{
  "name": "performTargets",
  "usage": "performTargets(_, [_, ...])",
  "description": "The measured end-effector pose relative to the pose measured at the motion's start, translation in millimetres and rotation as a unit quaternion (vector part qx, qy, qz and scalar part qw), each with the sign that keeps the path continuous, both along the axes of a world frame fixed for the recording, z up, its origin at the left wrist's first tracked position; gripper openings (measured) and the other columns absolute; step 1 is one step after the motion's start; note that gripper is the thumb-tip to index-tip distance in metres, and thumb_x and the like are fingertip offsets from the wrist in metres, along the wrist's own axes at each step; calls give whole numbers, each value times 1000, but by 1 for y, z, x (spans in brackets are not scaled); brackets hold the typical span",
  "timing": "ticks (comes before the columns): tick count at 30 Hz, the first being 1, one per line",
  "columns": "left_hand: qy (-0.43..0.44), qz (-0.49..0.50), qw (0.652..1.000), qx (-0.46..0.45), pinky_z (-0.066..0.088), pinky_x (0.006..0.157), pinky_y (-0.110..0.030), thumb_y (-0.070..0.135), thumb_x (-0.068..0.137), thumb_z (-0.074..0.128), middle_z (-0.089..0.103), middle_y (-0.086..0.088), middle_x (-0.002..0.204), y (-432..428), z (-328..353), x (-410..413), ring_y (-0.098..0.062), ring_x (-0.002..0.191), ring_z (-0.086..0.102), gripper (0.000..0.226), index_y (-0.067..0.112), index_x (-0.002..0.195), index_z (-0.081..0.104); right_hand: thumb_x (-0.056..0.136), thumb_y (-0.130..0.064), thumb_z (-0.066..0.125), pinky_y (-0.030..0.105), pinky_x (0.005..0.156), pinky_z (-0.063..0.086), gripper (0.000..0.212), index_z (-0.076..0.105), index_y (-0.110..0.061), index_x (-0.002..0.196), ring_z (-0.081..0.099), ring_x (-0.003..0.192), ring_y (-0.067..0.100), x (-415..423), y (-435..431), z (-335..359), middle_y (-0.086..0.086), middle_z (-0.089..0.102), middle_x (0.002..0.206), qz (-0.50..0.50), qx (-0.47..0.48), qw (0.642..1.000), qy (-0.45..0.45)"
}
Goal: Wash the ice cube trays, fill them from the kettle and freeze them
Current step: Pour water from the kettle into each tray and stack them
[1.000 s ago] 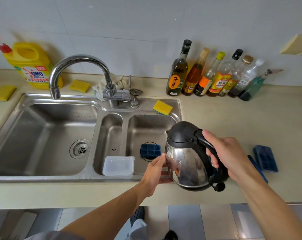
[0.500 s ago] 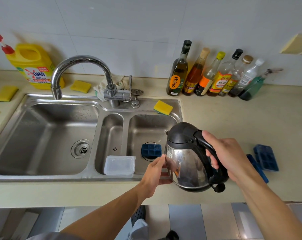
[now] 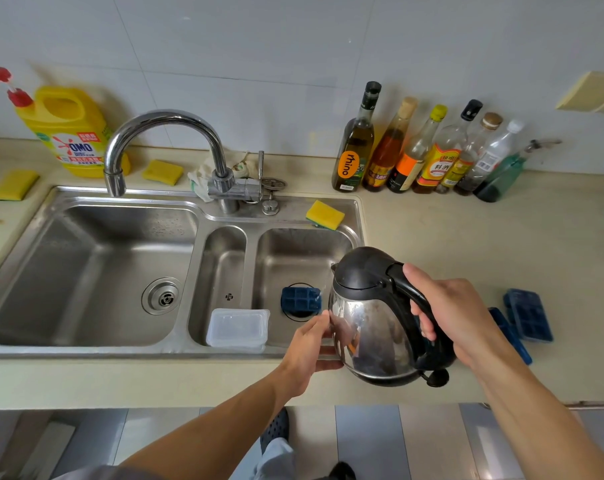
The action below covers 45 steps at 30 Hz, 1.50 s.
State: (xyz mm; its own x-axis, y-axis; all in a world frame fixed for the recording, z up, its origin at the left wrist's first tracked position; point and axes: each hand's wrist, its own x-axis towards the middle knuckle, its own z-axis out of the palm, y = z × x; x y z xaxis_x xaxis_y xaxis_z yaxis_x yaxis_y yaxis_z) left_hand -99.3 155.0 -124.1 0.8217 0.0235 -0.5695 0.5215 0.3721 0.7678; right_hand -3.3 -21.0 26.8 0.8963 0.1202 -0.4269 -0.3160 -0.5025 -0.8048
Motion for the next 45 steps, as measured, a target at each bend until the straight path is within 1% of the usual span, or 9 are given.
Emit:
performTargets(10, [-10, -11, 999, 39, 60, 73, -26, 53, 106, 37, 76, 0, 97, 10, 7, 23, -12, 87, 74, 49, 20, 89, 69, 89, -59, 66, 31, 46, 42, 62, 62, -12, 48, 44, 41, 22, 8, -8, -10, 10, 50, 46, -55, 47, 997, -16])
performTargets(16, [-102, 29, 976, 191, 56, 85, -32, 28, 99, 57, 78, 6, 95, 16, 13, 71, -15, 93, 72, 18, 28, 102, 74, 83, -67, 66, 30, 44, 43, 63, 63, -13, 49, 45, 40, 23, 28, -20, -26, 14, 49, 47, -142, 82, 986, -38])
performTargets(19, [-158, 22, 969, 191, 53, 88, -27, 25, 97, 59, 78, 6, 100, 8, 23, 97, -7, 97, 72, 19, 29, 109, 73, 78, -72, 63, 33, 49, 45, 65, 63, -13, 50, 48, 41, 23, 45, -28, -32, 14, 52, 47, -164, 82, 981, -56])
performTargets(22, [-175, -17, 960, 216, 52, 102, -35, 26, 94, 63, 76, 5, 111, -5, 29, 126, -10, 110, 69, 28, 29, 121, 69, 77, -72, 60, 35, 55, 48, 63, 64, -14, 51, 51, 43, 23, 71, -41, -39, 13, 55, 49, -176, 85, 979, -62])
performTargets(30, [-130, -36, 956, 260, 49, 109, -44, 18, 100, 61, 69, 3, 129, -47, 46, 208, -12, 123, 62, 38, 20, 138, 57, 81, -70, 55, 38, 66, 49, 60, 63, -18, 52, 57, 50, 17, 174, -93, -57, 9, 60, 55, -89, 70, 992, -50])
performTargets(38, [-117, 7, 952, 283, 50, 105, -39, 9, 101, 58, 66, -1, 131, -92, 48, 259, -14, 128, 58, 37, 13, 137, 55, 68, -71, 59, 34, 66, 47, 58, 68, -15, 57, 59, 51, 12, 255, -125, -70, 3, 66, 56, -74, 57, 994, -50])
performTargets(40, [-121, 14, 948, 295, 53, 99, -28, 8, 101, 58, 66, 1, 128, -96, 46, 266, -13, 124, 60, 33, 14, 133, 57, 72, -69, 60, 30, 62, 46, 59, 68, -10, 66, 60, 56, 5, 264, -131, -72, -4, 68, 61, -73, 42, 993, -87])
performTargets(42, [-123, 26, 944, 305, 52, 88, -14, 8, 101, 57, 68, 3, 124, -95, 44, 271, -11, 117, 64, 30, 15, 130, 60, 84, -59, 65, 24, 64, 45, 40, 70, -19, 83, 64, 76, 4, 265, -133, -71, -11, 69, 78, -65, -4, 985, -158])
performTargets(45, [-115, 30, 949, 294, 55, 88, -26, 7, 102, 55, 72, 4, 115, -87, 39, 272, -11, 104, 68, 27, 14, 127, 64, 91, -43, 66, 16, 84, 43, 31, 69, -15, 104, 58, 97, 13, 253, -125, -64, -6, 64, 100, -56, -38, 948, -310])
